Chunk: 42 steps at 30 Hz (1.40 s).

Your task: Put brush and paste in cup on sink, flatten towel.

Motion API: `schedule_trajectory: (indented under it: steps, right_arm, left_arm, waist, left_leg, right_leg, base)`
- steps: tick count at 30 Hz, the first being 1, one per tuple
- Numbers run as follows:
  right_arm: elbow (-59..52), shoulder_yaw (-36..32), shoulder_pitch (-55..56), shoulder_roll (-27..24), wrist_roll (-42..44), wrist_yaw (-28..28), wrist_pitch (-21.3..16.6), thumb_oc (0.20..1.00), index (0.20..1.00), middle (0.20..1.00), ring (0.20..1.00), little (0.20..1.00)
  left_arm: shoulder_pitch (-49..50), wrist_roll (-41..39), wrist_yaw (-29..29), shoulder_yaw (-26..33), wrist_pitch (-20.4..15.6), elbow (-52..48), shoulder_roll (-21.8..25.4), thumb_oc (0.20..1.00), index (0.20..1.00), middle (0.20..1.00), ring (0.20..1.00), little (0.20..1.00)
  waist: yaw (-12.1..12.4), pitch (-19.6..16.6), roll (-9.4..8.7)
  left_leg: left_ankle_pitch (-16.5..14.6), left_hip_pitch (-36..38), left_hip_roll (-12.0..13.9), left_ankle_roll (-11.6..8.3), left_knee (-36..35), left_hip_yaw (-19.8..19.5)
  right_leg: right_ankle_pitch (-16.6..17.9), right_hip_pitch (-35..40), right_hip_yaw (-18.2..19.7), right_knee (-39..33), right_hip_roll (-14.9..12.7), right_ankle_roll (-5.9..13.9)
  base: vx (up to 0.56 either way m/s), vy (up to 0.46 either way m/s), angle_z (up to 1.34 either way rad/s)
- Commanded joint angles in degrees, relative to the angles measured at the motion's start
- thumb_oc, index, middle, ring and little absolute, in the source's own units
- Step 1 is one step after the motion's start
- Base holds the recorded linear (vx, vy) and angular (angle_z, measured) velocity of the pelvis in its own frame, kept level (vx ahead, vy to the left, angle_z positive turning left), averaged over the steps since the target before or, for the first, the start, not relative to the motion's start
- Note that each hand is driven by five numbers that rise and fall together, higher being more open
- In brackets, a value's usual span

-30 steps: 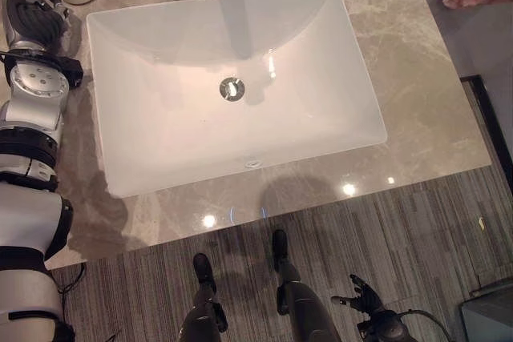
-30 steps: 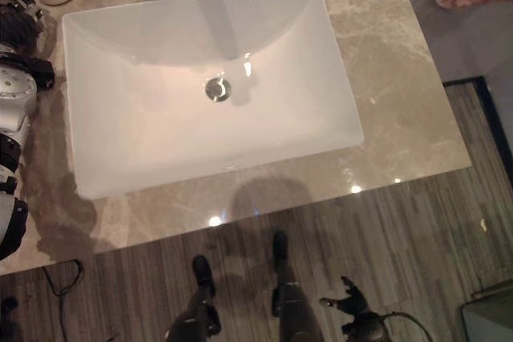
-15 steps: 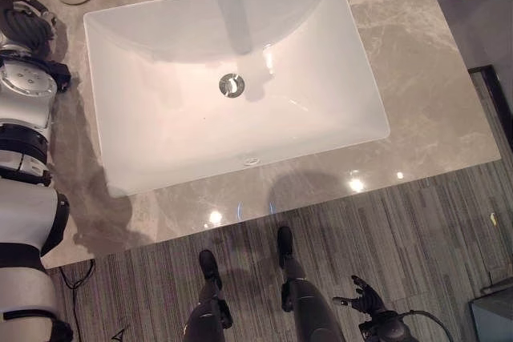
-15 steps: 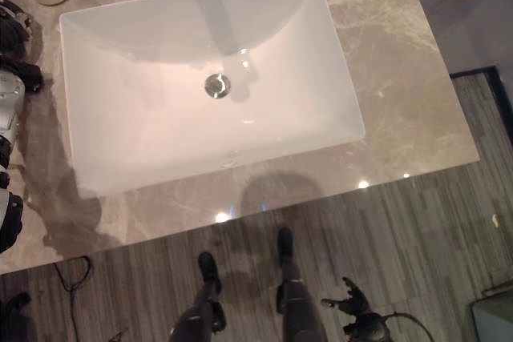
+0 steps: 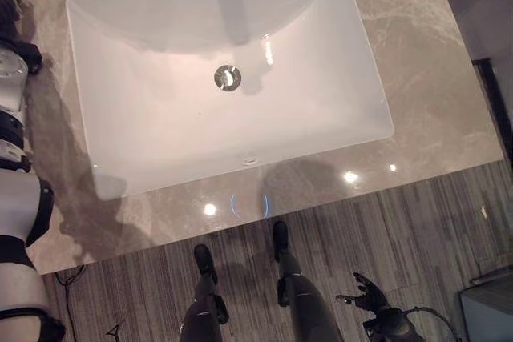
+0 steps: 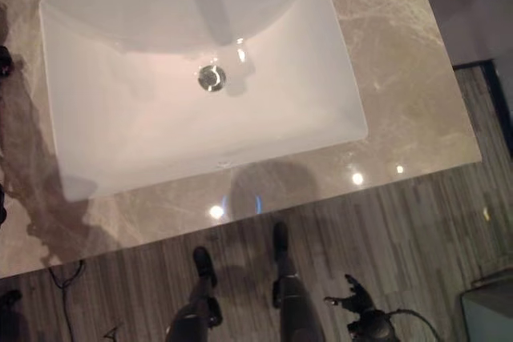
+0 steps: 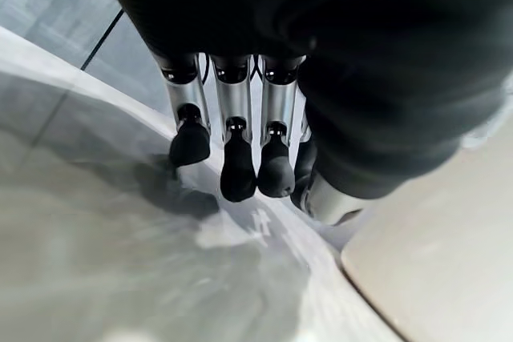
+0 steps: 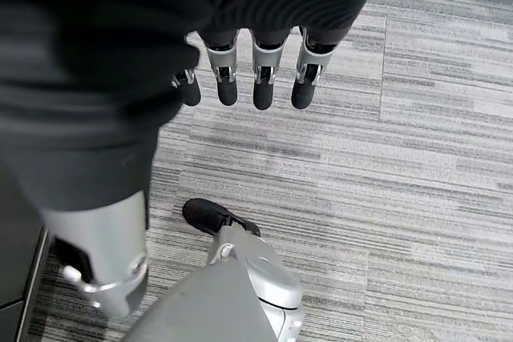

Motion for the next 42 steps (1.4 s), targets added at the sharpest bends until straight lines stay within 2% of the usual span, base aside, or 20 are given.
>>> schedule_trajectory:
  steps: [1, 8, 11, 15, 22, 32, 42]
  right_arm:
    - [-3.08, -0.23, 2.06, -3.29, 0.53, 1.01, -0.82, 1.0, 1.0, 1.0, 1.0, 1.0]
    - [-4.36, 0.38, 3.44, -3.55, -0.35, 1.57, -1.22, 1.0, 1.0, 1.0, 1.0, 1.0]
    - [-3.92, 0.76, 3.81, -3.27, -0.98, 1.45, -1.38, 1.0, 1.0, 1.0, 1.0, 1.0]
    - [-5.36, 1.19, 4.34, -3.58, -1.46, 1.63, -1.67, 1.0, 1.0, 1.0, 1.0, 1.0]
    - [-5.09, 1.23, 5.41, -4.04, -2.23, 1.54, -1.51, 1.0, 1.0, 1.0, 1.0, 1.0]
    - [-0.32, 1.32, 4.54, -2.61, -3.91, 0.69, -0.95, 1.0, 1.0, 1.0, 1.0, 1.0]
    - [5.71, -0.28, 3.56, -1.08, -6.01, 0.04, 0.67, 1.0, 1.0, 1.0, 1.0, 1.0]
  left_arm:
    - [-4.57, 1.59, 2.39, -5.27, -1.86, 2.27, 1.56, 0.2, 0.2, 0.2, 0.2, 0.2]
    - [-3.32, 2.78, 3.42, -5.58, -3.61, -2.63, -1.87, 0.2, 0.2, 0.2, 0.2, 0.2]
    - [-2.53, 3.59, 3.74, -5.63, -4.03, -3.94, -5.89, 0.2, 0.2, 0.2, 0.2, 0.2]
    - [-2.79, 4.75, 4.32, -5.83, -4.16, -4.55, -9.03, 0.2, 0.2, 0.2, 0.2, 0.2]
    - [-2.45, 5.5, 4.91, -4.77, -3.82, -4.02, -11.71, 0.2, 0.2, 0.2, 0.2, 0.2]
    - [3.13, 7.4, 7.39, 0.55, -2.46, -2.64, -11.73, 0.2, 0.2, 0.2, 0.2, 0.2]
    - [17.35, 7.14, 7.46, 8.75, -3.41, -8.72, -8.23, 0.2, 0.2, 0.2, 0.2, 0.2]
  waist:
    - [-0.98, 0.6, -1.18]
    - [-1.4, 0.23, -1.48]
    - [-1.54, -0.15, -1.3]
    - [-1.81, -0.46, -1.05]
    - [-1.97, -0.65, -1.03]
    - [-0.7, -1.01, -1.03]
    - [2.53, -3.11, 0.05]
  left_leg:
    - [1.31, -0.67, 2.14, -0.13, 0.14, -4.74]
    - [1.37, -1.52, 1.94, 0.1, 0.14, -5.92]
    - [1.34, -1.91, 1.68, 0.34, 0.14, -6.32]
    - [1.21, -2.29, 1.37, 0.43, 0.14, -6.42]
    - [1.35, -2.0, 1.43, 0.36, 0.14, -6.31]
    - [1.54, 0.71, 1.62, -0.15, 0.14, -6.65]
    - [0.76, 8.41, 1.38, -0.75, 0.14, -7.47]
  right_leg:
    - [3.08, 4.08, 2.42, -0.11, -4.38, 7.5]
    - [2.28, 3.61, 2.48, -0.11, -4.58, 7.22]
    - [1.6, 3.5, 2.44, -0.11, -4.73, 7.14]
    - [1.63, 3.18, 2.42, -0.11, -4.97, 7.12]
    - [1.76, 3.15, 2.58, -0.11, -4.89, 7.04]
    - [1.09, 6.33, 1.11, -0.11, -4.81, 6.62]
    - [-1.31, 15.27, -2.25, -0.11, -5.52, 6.0]
  base:
    - [0.0, -0.001, -0.12]
    - [0.0, 0.012, 0.0]
    - [0.0, 0.011, 0.01]
    - [0.0, 0.004, 0.01]
    - [0.0, -0.003, 0.0]
    - [0.0, -0.029, -0.03]
    - [0.03, -0.011, 0.1]
